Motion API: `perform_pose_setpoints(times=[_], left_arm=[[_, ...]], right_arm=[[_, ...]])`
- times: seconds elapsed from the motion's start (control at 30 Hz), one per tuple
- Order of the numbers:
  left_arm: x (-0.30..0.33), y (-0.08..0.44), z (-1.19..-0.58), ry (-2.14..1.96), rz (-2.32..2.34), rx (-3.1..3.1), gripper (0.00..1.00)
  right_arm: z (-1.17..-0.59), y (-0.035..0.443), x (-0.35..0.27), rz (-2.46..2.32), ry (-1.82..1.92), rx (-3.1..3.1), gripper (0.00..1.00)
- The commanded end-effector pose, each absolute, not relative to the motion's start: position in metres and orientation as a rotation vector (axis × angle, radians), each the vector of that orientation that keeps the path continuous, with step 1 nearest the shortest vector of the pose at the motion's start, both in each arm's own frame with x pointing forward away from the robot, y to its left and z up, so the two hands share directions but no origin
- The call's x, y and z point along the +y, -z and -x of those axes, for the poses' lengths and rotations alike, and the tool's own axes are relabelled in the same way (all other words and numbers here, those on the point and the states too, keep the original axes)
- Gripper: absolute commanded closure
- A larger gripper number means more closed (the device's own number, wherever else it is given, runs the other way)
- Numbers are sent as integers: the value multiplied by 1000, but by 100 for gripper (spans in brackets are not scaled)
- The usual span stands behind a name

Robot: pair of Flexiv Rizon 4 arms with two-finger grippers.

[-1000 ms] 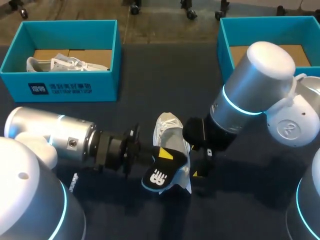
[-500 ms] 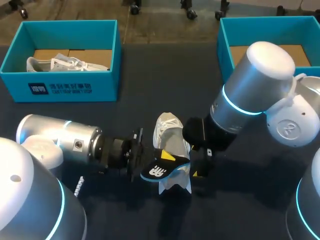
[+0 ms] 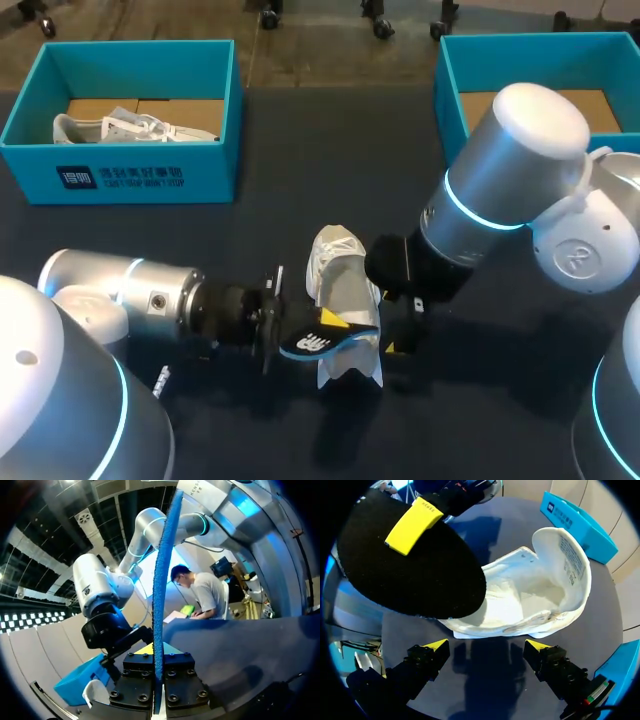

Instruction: Take the shoe out of the shoebox, open the shoe tongue, remove and reinsert the insole, then place the shoe into the shoebox

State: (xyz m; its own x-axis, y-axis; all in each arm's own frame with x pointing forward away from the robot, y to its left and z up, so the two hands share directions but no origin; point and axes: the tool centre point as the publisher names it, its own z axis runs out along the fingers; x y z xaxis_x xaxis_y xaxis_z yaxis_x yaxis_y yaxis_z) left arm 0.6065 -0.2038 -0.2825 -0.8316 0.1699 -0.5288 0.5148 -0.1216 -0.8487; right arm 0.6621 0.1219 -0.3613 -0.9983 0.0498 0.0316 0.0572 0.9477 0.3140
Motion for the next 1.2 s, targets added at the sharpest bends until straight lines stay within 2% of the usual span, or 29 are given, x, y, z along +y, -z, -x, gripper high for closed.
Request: perform_pose_setpoints(times=[0.03,0.47,1.2], left_arm=[[-205,289,-607,2050,-743,1902,100],[-208,307,-625,2050,-605,1918,100],[-221,344,-660,1847,-636,1974,100]], right_arm=[[-662,362,123,86,497,-3079,0],[-662,362,123,86,497,-3079,0],[-662,362,123,86,497,-3079,0]])
